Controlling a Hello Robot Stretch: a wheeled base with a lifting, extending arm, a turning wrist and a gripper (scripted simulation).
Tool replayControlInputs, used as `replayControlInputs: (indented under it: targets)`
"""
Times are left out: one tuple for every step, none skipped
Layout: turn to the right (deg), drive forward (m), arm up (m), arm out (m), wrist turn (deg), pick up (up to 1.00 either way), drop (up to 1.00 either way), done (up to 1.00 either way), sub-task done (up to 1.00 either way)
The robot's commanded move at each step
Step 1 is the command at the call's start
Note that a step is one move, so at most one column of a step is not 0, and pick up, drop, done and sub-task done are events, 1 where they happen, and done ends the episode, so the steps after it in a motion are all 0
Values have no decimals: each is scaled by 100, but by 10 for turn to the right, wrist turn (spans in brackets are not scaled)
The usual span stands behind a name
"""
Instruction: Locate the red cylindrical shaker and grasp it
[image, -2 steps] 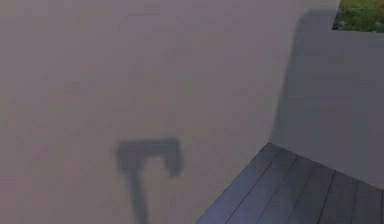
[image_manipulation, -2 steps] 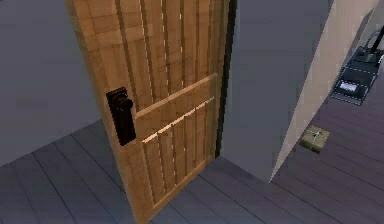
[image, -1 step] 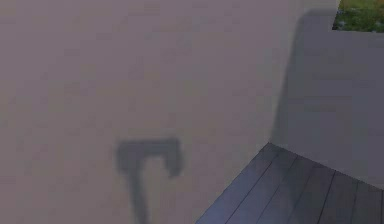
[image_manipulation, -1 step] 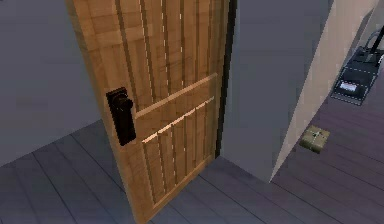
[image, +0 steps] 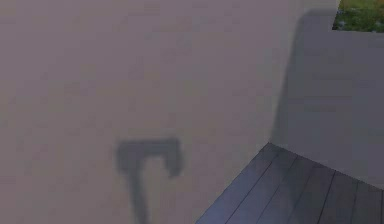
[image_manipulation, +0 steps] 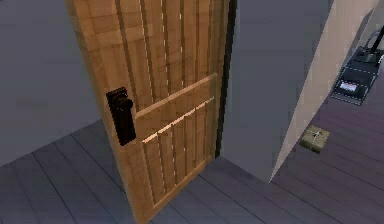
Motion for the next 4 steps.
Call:
replayControlInputs:
  targets:
    - [450, 0, 0, 0, 0, 0, 0, 0, 0]
    - [0, 85, 0, 0, 0, 0, 0, 0, 0]
    - [420, 0, 0, 0, 0, 0, 0, 0, 0]
    - [0, 30, 0, 0, 0, 0, 0, 0, 0]
